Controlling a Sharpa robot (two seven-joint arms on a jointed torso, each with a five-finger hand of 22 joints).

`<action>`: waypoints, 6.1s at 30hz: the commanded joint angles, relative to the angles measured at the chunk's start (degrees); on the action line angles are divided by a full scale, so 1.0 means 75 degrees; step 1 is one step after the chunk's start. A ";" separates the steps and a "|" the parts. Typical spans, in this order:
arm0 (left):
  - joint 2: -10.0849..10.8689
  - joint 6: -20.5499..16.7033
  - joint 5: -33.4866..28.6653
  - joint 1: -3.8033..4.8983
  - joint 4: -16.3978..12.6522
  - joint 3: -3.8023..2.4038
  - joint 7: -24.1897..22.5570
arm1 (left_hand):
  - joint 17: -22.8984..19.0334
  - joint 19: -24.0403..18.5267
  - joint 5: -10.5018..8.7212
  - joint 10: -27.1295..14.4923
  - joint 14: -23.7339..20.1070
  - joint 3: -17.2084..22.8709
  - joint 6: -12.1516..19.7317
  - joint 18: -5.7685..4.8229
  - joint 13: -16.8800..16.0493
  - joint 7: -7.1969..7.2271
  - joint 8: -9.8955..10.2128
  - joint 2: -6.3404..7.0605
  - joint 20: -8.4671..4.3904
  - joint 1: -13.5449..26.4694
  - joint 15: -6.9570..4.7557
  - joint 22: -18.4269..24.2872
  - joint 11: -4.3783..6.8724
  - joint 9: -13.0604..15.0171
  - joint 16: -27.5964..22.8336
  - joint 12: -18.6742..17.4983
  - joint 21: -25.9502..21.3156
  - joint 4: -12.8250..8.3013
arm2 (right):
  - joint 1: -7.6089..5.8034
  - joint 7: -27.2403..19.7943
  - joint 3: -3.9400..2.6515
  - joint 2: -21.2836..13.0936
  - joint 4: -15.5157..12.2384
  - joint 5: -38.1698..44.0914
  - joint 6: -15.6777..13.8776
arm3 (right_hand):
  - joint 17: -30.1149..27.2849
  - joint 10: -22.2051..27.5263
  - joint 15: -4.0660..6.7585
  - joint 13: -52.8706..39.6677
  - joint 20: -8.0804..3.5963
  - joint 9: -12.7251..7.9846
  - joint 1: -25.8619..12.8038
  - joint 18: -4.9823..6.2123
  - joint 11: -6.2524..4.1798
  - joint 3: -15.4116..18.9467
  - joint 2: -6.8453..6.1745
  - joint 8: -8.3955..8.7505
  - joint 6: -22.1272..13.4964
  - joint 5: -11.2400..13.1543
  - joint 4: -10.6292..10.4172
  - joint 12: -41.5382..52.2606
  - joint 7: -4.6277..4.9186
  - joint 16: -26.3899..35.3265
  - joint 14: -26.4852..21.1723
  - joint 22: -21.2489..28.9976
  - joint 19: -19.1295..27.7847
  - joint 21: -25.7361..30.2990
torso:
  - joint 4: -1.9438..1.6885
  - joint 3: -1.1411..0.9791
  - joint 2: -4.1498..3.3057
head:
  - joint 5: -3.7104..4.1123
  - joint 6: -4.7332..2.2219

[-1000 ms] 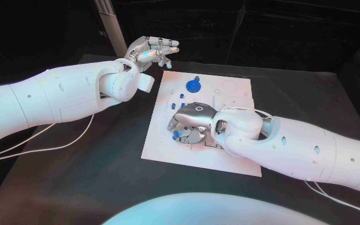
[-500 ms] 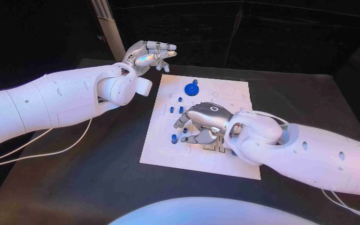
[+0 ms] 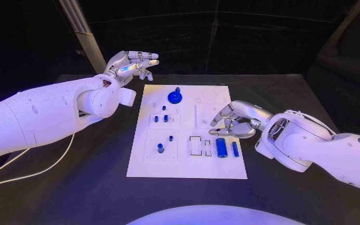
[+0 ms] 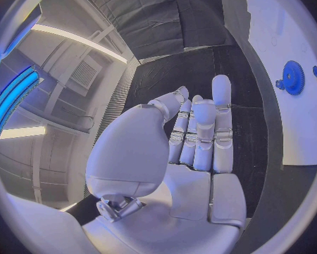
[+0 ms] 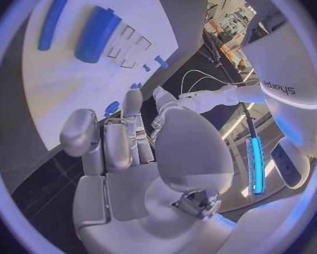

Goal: Assemble the parts on the task board

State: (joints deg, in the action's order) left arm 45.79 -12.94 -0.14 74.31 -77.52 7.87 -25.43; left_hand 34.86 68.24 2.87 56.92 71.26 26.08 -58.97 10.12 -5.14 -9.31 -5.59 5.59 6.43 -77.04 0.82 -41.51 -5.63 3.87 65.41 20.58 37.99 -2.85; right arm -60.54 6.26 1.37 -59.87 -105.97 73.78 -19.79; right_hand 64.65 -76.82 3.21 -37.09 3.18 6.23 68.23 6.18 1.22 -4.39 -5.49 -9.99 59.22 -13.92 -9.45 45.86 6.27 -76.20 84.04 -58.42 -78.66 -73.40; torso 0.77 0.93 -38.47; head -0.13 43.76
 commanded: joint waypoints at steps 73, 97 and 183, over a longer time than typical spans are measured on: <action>0.0115 0.0259 -0.0017 -0.0007 -0.0107 0.0019 0.0078 | -0.0035 -0.0018 0.0034 -0.0093 -0.0061 -0.0056 0.0041 0.0046 0.0015 0.0006 -0.0022 -0.0012 0.0025 0.0035 0.0019 0.0026 -0.0023 -0.0001 -0.0007 0.0115 -0.0062 0.0033 | 0.0608 0.2983 0.0008 0.0463 -0.0132 0.1369 -0.0202 | 0.2336 -0.0899 0.0054 -0.5399 -0.0084 0.1242 0.0864 -0.0240 -0.0121 0.1852 0.0959 -0.1032 -0.0173 -0.1820 -0.0700 0.4172 -0.0181 -0.1375 0.0592 -0.1249 -0.0342 -0.0759 | 0.0143 -0.0006 0.0054 | 0.0016 0.0189; 0.0062 0.0304 -0.0017 -0.0006 -0.0100 0.0019 0.0098 | -0.0036 -0.0017 0.0034 -0.0103 -0.0063 -0.0053 0.0041 0.0048 0.0016 0.0008 -0.0024 -0.0014 0.0025 0.0021 0.0017 0.0028 -0.0021 0.0000 -0.0003 0.0123 -0.0066 0.0025 | 0.0605 0.3064 0.0005 0.1356 -0.0019 0.0176 0.0120 | 0.2290 -0.0911 0.0090 -0.5388 -0.0117 0.1472 0.0533 -0.0248 -0.0161 0.2037 0.1132 -0.1106 -0.0140 -0.1819 -0.0953 0.4093 -0.0227 -0.1348 0.0580 -0.1302 -0.0365 -0.0792 | 0.0150 0.0006 0.0054 | -0.0199 0.0286; 0.0138 0.0357 -0.0017 -0.0007 -0.0090 0.0115 0.0130 | -0.0067 -0.0016 0.0033 -0.0129 -0.0079 -0.0068 0.0053 0.0047 0.0020 0.0001 -0.0025 -0.0009 0.0028 0.0027 0.0021 0.0036 -0.0028 0.0000 -0.0006 0.0155 -0.0079 0.0027 | 0.0544 0.2664 0.0004 -0.0412 -0.0205 0.2355 0.1457 | 0.1918 -0.0441 0.0086 -0.4387 -0.0096 0.2171 0.0717 -0.0226 -0.0163 0.2569 0.1059 -0.1094 -0.0224 -0.0517 -0.0359 0.2552 -0.0237 -0.1064 0.0509 -0.1218 -0.0292 -0.0673 | 0.0214 0.0005 0.0107 | 0.0114 0.0264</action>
State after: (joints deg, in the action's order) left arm 46.78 -11.01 -0.14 74.18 -78.11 8.76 -24.25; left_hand 34.45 68.24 2.87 56.30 71.05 25.94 -58.97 10.12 -5.07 -9.30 -5.59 5.59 6.43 -77.04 1.03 -41.33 -5.85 3.88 65.41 21.52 37.77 -2.70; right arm -56.40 25.08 1.41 -63.12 -107.55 87.42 -12.06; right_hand 74.91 -79.84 3.68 -70.02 2.54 22.42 73.66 5.32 0.29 14.50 2.06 -17.93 57.09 -18.11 -12.11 64.94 4.35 -84.36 83.93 -67.56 -80.70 -78.27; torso 2.38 0.93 -37.71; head 0.80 45.68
